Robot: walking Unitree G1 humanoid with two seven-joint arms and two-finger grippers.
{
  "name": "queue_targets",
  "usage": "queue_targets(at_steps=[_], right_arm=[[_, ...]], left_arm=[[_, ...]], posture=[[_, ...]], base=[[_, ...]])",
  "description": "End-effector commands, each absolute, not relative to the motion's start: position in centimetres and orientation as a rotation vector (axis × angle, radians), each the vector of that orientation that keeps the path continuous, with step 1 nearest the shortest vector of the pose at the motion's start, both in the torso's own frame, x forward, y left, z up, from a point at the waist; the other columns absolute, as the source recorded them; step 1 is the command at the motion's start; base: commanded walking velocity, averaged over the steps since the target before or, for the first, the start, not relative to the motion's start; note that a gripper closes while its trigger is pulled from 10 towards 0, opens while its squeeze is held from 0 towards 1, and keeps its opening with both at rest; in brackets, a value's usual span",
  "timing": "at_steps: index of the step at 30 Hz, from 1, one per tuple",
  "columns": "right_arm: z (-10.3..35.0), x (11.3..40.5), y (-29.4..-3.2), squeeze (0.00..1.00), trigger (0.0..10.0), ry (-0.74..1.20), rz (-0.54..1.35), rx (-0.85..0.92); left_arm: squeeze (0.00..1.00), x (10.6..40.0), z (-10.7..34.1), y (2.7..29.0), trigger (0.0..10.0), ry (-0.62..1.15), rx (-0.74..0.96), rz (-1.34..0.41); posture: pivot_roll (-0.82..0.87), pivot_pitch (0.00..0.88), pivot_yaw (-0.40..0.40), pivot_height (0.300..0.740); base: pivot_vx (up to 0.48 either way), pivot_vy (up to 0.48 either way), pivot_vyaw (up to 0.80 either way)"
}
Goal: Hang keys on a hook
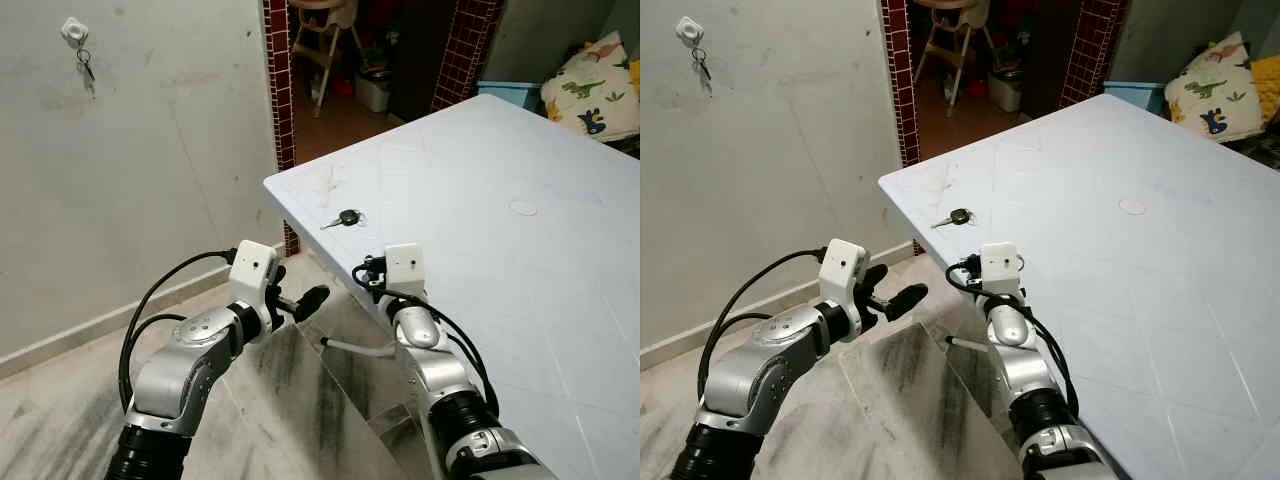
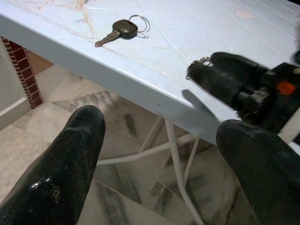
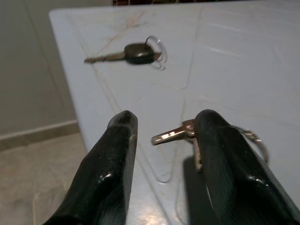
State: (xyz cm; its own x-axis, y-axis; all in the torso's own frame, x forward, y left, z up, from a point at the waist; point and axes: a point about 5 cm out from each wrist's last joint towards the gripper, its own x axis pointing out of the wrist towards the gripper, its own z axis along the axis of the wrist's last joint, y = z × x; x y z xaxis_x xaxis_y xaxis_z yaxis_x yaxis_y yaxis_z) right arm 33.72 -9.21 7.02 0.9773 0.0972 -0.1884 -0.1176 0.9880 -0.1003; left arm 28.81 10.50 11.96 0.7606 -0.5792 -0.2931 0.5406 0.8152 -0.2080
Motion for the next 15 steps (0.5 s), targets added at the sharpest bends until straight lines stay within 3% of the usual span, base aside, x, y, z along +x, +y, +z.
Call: queue_targets(at_steps=[1, 4, 5, 15], right_arm=[[6.8, 34.0, -9.0, 0.00, 10.0, 0.218, 0.104, -0.147], [6.6, 34.0, -9.0, 0.00, 10.0, 0.236, 0.107, -0.155], [6.2, 33.9, -9.0, 0.00, 0.0, 0.264, 0.113, -0.173], [5.2, 33.7, -10.4, 0.00, 0.0, 0.341, 0.079, -0.225]], left_arm=[[0.00, 28.8, 12.4, 10.4, 10.0, 0.345, -0.102, -0.617], [0.00, 28.7, 12.4, 10.4, 10.0, 0.345, -0.101, -0.616], [0.00, 28.7, 12.4, 10.5, 10.0, 0.345, -0.099, -0.614], [0.00, 28.8, 12.4, 10.3, 10.0, 0.347, -0.096, -0.619]], posture=[[0.15, 0.000, 0.013, 0.740], [0.16, 0.000, 0.014, 0.740], [0.16, 0.000, 0.013, 0.740], [0.15, 0.000, 0.015, 0.740]], base=[[0.000, 0.000, 0.00], [0.000, 0.000, 0.00], [0.000, 0.000, 0.00], [0.000, 0.000, 0.00]])
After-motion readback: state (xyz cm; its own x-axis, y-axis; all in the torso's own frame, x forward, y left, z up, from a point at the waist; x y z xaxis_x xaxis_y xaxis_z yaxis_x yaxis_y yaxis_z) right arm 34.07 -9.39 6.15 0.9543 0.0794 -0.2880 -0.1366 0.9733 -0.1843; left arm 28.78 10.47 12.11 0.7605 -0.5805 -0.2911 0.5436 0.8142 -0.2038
